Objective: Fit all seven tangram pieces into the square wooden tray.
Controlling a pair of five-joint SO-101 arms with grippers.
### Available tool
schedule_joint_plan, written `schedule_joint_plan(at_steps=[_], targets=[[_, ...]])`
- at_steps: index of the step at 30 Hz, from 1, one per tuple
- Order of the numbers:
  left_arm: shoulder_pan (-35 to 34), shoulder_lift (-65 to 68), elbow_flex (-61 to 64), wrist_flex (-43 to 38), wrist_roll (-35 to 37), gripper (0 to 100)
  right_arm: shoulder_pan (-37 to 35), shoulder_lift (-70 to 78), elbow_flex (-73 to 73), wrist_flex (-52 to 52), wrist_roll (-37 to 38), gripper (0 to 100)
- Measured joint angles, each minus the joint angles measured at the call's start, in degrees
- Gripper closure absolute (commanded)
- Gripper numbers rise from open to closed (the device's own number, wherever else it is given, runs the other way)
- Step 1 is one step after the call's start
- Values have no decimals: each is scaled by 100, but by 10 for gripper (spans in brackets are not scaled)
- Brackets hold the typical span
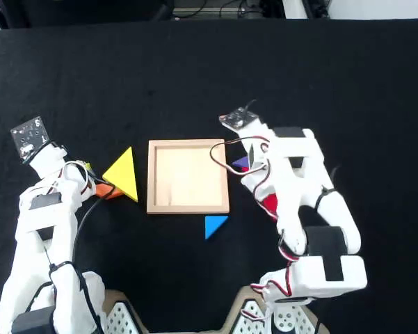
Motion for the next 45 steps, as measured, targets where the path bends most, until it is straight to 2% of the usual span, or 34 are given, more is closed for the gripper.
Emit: schedule_joint_plan(at_steps=[20, 25, 45], targets=[[0, 0, 0, 0, 0, 845, -35, 97, 9, -62, 44, 662], [0, 0, 0, 0, 0, 845, -44, 642, 0, -360, 44, 664], [0, 0, 0, 0, 0, 845, 88, 844, -193, -229, 53, 662]])
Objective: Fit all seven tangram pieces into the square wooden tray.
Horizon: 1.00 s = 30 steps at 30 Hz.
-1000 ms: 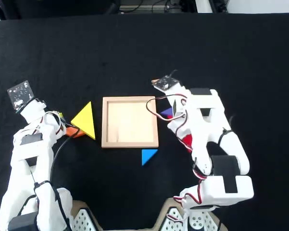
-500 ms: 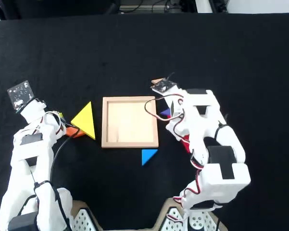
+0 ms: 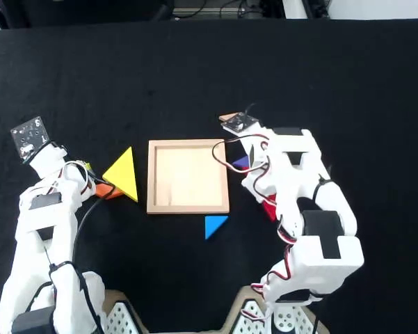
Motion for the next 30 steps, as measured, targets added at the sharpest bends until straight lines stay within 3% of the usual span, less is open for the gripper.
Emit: schedule_joint_plan(at_steps=[19, 30], targets=[[0, 0, 0, 0, 0, 845, 9, 0, -18, -9, -536, 667], [0, 0, 0, 0, 0, 845, 70, -79, 0, -18, -598, 856]])
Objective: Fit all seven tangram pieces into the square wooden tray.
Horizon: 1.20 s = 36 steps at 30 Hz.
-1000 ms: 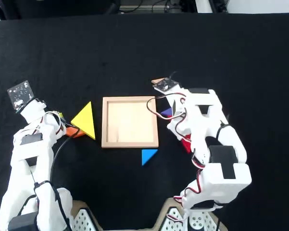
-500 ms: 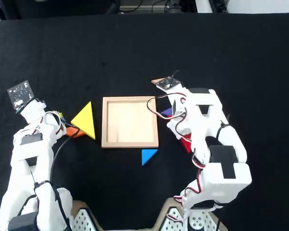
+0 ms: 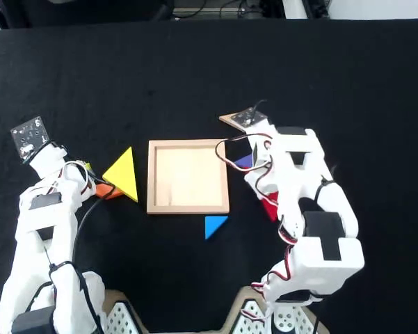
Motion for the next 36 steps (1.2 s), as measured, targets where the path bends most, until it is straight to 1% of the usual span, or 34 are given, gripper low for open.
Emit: schedule_joint_plan(at_steps=[4, 11, 15, 20, 22, 25, 29, 32, 36], targets=[[0, 0, 0, 0, 0, 845, 18, 0, -35, -9, -9, 890], [0, 0, 0, 0, 0, 845, 70, 70, -255, 114, -9, 917], [0, 0, 0, 0, 0, 845, 44, -255, -545, 870, 53, 917], [0, 0, 0, 0, 0, 845, 44, -1538, -941, 1723, 457, 917], [0, 0, 0, 0, 0, 845, -44, -2084, -985, 2031, 756, 917], [0, 0, 0, 0, 0, 845, -396, -2708, -1002, 2119, 1292, 916], [0, 0, 0, 0, 0, 847, -1090, -2804, -1002, 2119, 2022, 914], [0, 0, 0, 0, 0, 848, -1688, -2549, -1002, 1873, 2180, 914], [-9, 0, 0, 0, 0, 848, -2382, -1943, -1002, 1222, 2277, 914]])
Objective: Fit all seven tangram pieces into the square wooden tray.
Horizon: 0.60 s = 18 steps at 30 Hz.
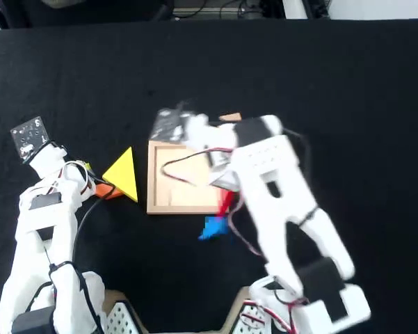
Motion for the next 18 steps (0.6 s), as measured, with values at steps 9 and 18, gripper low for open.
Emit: schedule_joint_plan(at_steps=[9, 18], targets=[[-211, 0, 0, 0, 141, 848, -738, 1574, -853, -360, 220, 915], [-229, 0, 0, -141, 141, 848, -290, 1196, -2145, 782, -9, 917]])
